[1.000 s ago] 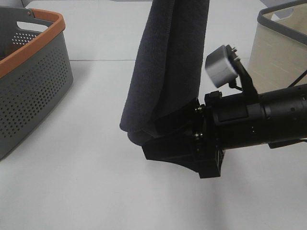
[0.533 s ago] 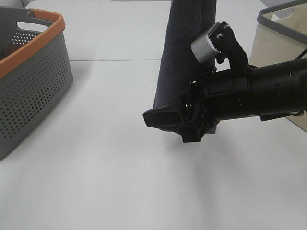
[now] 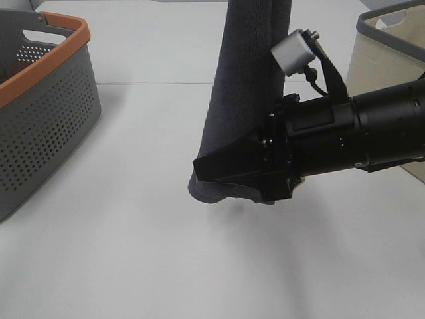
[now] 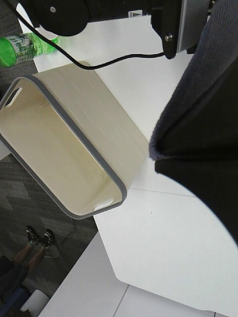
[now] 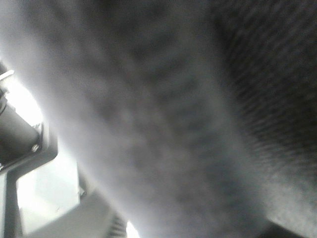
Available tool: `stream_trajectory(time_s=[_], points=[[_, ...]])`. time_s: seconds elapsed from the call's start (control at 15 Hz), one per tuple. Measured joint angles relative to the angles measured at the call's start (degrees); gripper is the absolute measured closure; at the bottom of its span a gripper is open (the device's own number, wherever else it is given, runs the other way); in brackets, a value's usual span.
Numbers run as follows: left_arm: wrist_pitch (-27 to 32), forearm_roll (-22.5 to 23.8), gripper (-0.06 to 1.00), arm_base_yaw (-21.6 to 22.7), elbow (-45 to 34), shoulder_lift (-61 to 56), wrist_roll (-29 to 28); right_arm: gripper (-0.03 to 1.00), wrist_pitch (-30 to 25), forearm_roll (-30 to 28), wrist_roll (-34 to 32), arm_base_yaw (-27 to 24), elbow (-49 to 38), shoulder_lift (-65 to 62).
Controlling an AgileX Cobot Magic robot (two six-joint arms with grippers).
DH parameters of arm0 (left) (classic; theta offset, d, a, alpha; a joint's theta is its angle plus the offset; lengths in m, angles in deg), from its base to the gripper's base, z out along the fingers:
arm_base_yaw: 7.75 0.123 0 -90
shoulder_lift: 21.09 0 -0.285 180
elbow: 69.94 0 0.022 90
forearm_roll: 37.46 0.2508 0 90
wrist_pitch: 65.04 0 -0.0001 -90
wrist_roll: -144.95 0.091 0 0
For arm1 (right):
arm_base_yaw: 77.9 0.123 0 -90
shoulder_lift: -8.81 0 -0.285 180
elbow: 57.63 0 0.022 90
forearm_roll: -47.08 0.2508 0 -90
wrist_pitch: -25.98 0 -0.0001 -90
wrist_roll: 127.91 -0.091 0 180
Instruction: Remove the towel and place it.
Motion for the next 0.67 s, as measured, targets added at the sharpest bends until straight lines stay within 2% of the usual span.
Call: stream_trajectory(time_s=[0.2,0.4,0.67], points=[[0.0,0.5,0.94,0.0,0.0,0.0,0.0,0.77,1.5,-7.7,-8.8,0.0,0.1,-6.0],[0.0,2.1,0.94,0.0,0.0,0.0,0.0,0.77,3.8,-17.2,-18.4,0.0,0.1,-11.0],[0.0,2.5,0.94,0.0,0.0,0.0,0.0,0.77,3.8,-28.5,-30.5,0.0,0.1,-16.8]])
